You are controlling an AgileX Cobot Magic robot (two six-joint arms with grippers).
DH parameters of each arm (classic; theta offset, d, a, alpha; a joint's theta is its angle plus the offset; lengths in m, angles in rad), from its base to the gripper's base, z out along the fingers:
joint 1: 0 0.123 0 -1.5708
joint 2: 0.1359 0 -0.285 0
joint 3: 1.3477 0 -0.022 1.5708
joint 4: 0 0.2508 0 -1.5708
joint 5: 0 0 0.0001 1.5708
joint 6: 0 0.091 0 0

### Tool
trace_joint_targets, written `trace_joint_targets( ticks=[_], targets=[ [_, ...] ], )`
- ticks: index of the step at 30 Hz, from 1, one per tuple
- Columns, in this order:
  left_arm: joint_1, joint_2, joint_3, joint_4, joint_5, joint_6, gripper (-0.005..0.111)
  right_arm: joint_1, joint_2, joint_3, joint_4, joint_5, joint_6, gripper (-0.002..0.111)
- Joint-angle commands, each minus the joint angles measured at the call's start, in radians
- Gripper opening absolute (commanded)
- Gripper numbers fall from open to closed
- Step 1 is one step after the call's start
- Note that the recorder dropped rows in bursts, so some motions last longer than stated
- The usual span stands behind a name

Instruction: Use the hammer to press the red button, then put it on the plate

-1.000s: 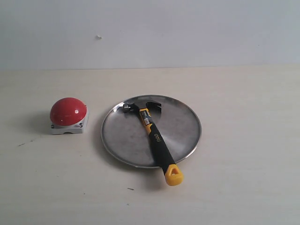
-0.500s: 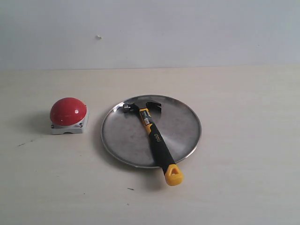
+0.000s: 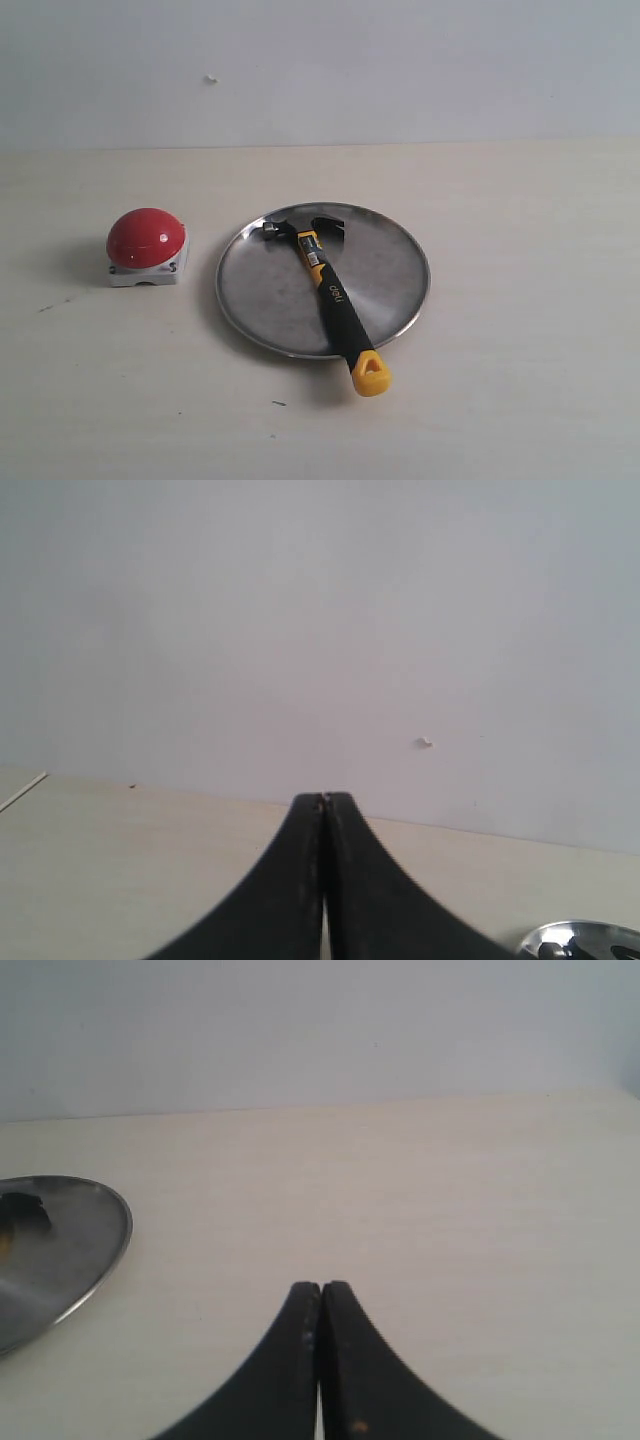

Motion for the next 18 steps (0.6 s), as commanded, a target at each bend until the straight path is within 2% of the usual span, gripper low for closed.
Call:
trace_joint_targets(
  ticks=[1, 10, 11, 13, 14, 16, 18],
  targets=[
    [-0.007, -0.006, 0.001, -0.005, 0.000, -0.002, 0.000, -0.006, -0.004, 0.004, 0.001, 0.001, 0.002, 0.000],
    [-0.016, -0.006, 0.001, -0.005, 0.004, -0.002, 0.000, -0.006, -0.004, 0.004, 0.001, 0.001, 0.002, 0.000],
    [-0.034, -0.010, 0.001, -0.005, 0.017, 0.008, 0.000, -0.006, -0.004, 0.004, 0.001, 0.001, 0.002, 0.000],
    [-0.125, -0.047, 0.001, -0.005, 0.094, 0.047, 0.000, -0.006, -0.004, 0.004, 0.002, 0.001, 0.002, 0.000],
    [-0.193, -0.082, 0.001, -0.005, 0.170, 0.047, 0.000, -0.006, -0.004, 0.004, 0.002, 0.001, 0.002, 0.000],
    [-0.268, -0.138, 0.001, -0.011, 0.269, 0.013, 0.000, -0.006, -0.004, 0.004, 0.002, 0.001, 0.002, 0.000],
    [-0.296, -0.183, 0.001, -0.011, 0.308, -0.009, 0.000, -0.006, -0.004, 0.004, 0.002, 0.001, 0.002, 0.000]
  ],
)
